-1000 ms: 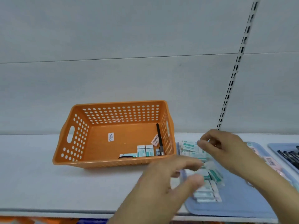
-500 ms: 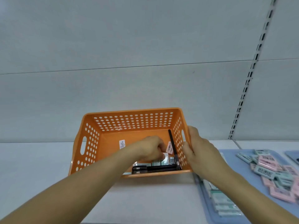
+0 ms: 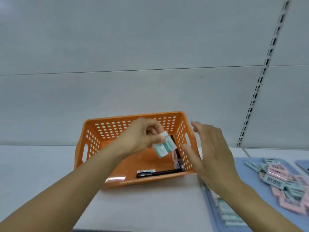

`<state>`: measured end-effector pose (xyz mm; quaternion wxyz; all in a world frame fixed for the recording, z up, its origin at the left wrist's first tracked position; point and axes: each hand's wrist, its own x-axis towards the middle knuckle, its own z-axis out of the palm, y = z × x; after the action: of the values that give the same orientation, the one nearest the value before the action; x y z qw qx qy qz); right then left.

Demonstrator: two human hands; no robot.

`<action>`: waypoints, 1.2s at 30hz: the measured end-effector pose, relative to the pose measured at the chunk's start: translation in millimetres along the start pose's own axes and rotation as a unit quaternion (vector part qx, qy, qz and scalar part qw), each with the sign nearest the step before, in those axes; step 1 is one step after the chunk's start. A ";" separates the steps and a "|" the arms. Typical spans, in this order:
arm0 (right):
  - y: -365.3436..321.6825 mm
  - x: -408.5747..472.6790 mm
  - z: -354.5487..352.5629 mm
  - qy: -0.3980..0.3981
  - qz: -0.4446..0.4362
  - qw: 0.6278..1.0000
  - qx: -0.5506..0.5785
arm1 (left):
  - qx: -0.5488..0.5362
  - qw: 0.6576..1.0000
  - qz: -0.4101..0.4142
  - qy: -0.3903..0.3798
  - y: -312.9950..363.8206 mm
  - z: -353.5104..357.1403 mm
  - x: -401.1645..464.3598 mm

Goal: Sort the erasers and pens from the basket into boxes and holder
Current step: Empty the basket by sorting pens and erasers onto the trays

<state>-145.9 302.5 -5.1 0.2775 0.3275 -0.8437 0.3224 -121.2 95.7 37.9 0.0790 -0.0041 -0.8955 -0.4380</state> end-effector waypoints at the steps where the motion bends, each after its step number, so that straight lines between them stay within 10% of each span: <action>1: -5.9 4.9 2.8 -0.001 -0.030 1.000 0.008 | -0.047 0.999 0.008 0.016 7.5 -4.4 -4.0; 14: -8.5 15.3 -11.6 -0.089 0.097 0.988 0.075 | -0.108 0.991 -0.081 0.004 14.7 -12.2 -27.6; 27: 87.7 -28.3 -74.9 -0.127 0.392 0.873 0.260 | 0.031 0.994 0.102 0.019 69.6 74.9 -36.5; 36: 76.9 -50.4 -73.2 -0.279 0.146 0.947 0.059 | 0.053 0.991 0.106 0.061 58.4 98.6 -63.9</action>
<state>-151.5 418.9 -20.5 -0.0385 0.2936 -0.9054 0.3042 -67.2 213.1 14.8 0.1801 -0.0681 -0.9052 -0.3789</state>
